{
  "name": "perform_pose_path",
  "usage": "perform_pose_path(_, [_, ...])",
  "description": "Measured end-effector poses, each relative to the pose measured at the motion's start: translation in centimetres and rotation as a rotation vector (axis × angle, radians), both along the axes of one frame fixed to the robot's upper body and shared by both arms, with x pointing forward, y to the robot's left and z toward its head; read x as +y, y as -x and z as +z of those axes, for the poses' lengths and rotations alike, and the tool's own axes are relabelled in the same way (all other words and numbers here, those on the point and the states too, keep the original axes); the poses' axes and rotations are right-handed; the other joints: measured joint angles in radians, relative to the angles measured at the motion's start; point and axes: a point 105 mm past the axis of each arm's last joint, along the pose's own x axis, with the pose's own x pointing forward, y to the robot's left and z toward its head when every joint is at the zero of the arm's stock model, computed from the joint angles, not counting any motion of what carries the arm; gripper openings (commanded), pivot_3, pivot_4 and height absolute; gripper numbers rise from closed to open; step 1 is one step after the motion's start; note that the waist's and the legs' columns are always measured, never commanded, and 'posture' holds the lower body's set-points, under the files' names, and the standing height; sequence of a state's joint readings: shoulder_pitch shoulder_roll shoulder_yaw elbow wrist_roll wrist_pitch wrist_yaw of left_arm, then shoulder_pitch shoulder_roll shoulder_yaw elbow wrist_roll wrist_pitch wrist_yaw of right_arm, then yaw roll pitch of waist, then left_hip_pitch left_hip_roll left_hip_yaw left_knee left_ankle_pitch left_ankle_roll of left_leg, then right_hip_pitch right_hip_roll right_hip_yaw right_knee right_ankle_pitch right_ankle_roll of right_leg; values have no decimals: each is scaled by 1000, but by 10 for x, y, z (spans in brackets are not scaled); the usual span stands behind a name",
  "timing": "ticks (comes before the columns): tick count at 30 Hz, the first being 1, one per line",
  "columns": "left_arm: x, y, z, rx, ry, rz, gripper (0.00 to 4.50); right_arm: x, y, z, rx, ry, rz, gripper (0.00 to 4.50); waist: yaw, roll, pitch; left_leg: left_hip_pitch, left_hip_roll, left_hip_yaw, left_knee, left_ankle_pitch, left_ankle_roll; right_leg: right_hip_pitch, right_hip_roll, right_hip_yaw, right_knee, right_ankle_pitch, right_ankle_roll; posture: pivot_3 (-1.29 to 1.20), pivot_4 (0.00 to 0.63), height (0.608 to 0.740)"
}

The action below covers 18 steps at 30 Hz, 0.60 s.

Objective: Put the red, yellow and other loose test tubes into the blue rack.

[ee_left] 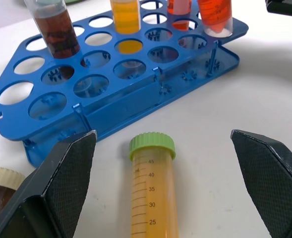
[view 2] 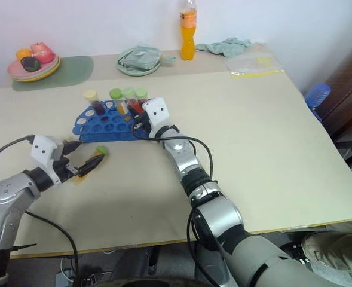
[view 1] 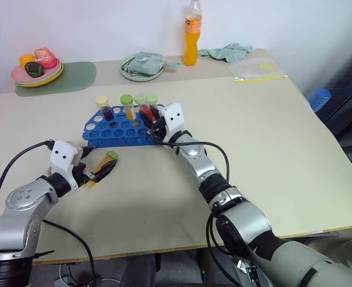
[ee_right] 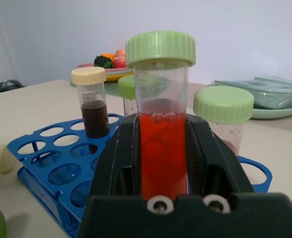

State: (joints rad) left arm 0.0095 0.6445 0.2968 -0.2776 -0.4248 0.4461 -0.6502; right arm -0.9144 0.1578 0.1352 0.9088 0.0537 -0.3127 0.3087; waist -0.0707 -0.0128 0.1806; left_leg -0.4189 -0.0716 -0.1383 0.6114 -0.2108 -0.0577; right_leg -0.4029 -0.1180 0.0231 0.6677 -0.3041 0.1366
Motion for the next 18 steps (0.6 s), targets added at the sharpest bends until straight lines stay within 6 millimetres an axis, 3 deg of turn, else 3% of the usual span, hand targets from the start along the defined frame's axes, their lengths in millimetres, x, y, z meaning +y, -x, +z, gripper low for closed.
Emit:
perform_pose_path(5, [0,1,-2,6,0,2,4500,0,2,-1,3,-4,21,719,0,0,0,0,0,0,0,0,0,0,0,0,0,0,0,0,150,740])
perform_pose_path(7, [0,1,-2,6,0,2,4500,-2,3,-2,2,-5,35,1755,0,0,0,0,0,0,0,0,0,0,0,0,0,0,0,0,150,740])
perform_pose_path(8, [0,1,-2,6,0,2,4500,-3,4,-2,1,-10,42,2028,0,0,0,0,0,0,0,0,0,0,0,0,0,0,0,0,150,740])
perform_pose_path(12, [0,1,-2,6,0,3,4500,-15,9,-18,38,-34,38,4199,1,0,0,0,0,0,0,0,1,0,0,0,0,0,0,0,150,740])
perform_pose_path(14, [0,1,-2,6,0,3,4500,-18,10,-22,43,-42,34,4467,0,0,0,0,0,0,0,0,1,0,0,0,0,0,0,0,150,740])
perform_pose_path(18, [0,1,-1,5,0,1,4500,-17,15,2,-42,-73,47,4467,0,0,0,0,0,0,-1,0,1,-1,0,0,0,0,0,0,150,740])
